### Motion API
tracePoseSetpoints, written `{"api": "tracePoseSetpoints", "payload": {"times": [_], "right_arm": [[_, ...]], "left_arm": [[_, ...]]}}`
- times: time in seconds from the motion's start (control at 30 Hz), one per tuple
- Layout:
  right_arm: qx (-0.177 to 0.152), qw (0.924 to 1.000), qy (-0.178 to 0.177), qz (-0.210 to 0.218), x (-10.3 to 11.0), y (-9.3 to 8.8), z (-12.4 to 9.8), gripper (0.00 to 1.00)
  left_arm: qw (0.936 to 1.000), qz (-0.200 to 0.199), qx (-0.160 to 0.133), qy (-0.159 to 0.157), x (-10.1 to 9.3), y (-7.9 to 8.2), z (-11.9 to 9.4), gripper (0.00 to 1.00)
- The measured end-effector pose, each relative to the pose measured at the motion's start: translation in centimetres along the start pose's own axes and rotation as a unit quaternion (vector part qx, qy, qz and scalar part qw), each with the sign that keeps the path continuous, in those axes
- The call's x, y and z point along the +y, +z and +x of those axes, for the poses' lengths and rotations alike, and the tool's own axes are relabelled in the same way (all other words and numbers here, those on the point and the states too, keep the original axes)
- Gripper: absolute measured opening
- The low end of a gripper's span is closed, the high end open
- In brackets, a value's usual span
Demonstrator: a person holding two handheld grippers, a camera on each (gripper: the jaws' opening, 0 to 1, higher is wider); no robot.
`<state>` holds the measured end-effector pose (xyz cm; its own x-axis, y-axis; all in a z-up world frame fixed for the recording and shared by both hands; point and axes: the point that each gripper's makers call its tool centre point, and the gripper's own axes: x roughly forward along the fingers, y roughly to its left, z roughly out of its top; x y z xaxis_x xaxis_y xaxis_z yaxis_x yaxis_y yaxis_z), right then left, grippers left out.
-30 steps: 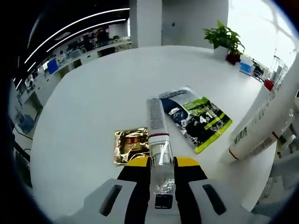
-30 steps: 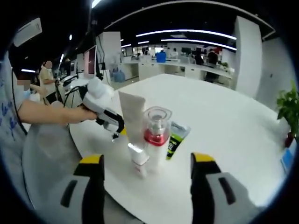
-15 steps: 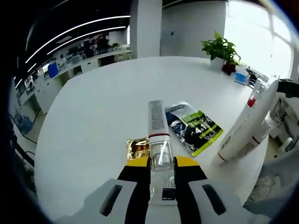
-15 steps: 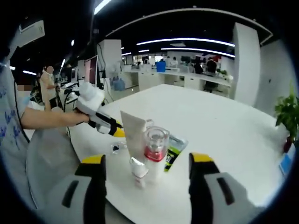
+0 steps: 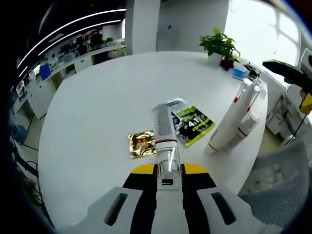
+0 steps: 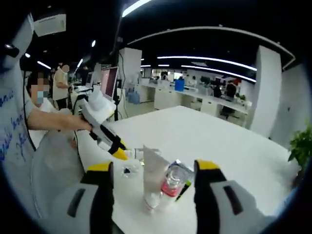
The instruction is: Arrange the skincare products in the storage area until every visible bottle or jar stands upright without overlapping.
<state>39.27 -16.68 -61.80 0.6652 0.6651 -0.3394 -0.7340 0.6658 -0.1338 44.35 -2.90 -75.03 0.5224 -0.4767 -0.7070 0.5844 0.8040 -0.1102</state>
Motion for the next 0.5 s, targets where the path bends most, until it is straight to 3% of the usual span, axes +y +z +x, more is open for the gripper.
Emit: {"api": "tracePoseSetpoints", "payload": {"times": [0.13, 0.27, 0.5], "right_arm": [[-0.001, 0.9995, 0.026, -0.016, 1.8, 0.6, 0.8, 0.65], [-0.006, 0.9968, 0.078, -0.016, 4.7, 1.1, 1.8, 0.59], [0.024, 0.9892, 0.142, -0.024, 9.0, -1.0, 3.9, 0.53]], "left_arm": [[0.9992, 0.019, 0.033, -0.014, -0.6, -1.2, -1.2, 0.14], [0.9961, 0.052, 0.070, -0.017, -0.7, -2.7, -2.2, 0.14], [0.9869, 0.094, 0.124, -0.044, -1.8, -5.0, -3.8, 0.14]]}}
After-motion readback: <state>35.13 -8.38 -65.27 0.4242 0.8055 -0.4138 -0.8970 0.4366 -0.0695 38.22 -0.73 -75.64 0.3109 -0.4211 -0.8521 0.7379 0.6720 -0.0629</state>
